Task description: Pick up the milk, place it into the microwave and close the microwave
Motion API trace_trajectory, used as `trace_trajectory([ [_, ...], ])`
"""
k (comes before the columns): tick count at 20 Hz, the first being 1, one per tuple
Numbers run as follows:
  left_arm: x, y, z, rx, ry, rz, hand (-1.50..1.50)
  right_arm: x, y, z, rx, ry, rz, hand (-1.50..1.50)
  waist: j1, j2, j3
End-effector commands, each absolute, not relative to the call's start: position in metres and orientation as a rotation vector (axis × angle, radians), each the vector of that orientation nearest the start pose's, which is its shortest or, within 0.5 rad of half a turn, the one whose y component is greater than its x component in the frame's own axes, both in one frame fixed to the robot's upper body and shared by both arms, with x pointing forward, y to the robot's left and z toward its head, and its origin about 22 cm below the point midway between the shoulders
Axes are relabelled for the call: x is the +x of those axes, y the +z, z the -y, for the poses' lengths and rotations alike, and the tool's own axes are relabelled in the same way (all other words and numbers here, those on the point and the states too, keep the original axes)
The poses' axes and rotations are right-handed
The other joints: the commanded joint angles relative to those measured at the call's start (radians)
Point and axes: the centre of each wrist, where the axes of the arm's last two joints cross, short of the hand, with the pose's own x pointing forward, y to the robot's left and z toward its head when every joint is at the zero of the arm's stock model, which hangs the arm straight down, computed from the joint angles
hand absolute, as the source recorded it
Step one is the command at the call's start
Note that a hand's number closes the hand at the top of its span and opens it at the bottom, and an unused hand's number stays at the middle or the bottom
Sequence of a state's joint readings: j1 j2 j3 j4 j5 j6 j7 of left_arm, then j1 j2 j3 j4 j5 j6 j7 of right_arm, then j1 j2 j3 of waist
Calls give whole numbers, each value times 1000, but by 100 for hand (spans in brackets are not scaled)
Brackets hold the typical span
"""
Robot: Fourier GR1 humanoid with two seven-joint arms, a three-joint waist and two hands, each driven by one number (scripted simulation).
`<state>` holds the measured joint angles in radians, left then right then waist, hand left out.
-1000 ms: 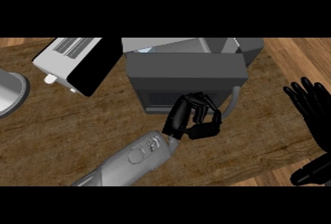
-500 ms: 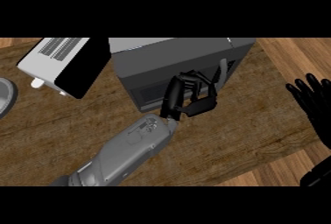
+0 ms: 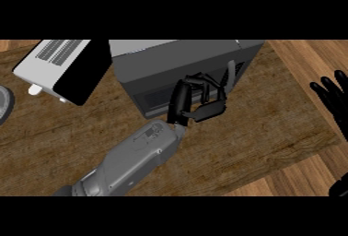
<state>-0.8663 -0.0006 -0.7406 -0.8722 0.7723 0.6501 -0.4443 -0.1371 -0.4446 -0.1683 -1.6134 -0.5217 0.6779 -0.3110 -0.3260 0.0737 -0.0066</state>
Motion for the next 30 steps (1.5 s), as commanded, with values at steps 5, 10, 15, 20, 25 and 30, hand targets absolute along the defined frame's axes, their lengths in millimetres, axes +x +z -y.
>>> trace_trajectory([
  [5, 359, 54, -13, -193, -36, 1836, 150, 271, 115, 349, 609, 455, 2075, -150, -6, 10, 0],
  [10, 361, 52, -15, -180, -16, 1847, 150, 270, 116, 352, 625, 439, 2077, -150, -17, 17, 2],
  [15, 358, 45, -16, -190, -22, 1859, 150, 274, 128, 351, 635, 426, 2104, -150, -14, 22, 0],
  [20, 361, 45, -16, -186, -11, 1872, 150, 273, 136, 358, 624, 432, 2113, -150, -22, 18, 2],
  [25, 362, 47, -16, -198, 11, 1876, 150, 272, 143, 361, 613, 456, 2093, -150, -26, 17, 1],
  [30, 362, 43, -17, -188, 9, 1890, 150, 273, 141, 363, 616, 433, 2086, -150, -20, 29, 5],
])
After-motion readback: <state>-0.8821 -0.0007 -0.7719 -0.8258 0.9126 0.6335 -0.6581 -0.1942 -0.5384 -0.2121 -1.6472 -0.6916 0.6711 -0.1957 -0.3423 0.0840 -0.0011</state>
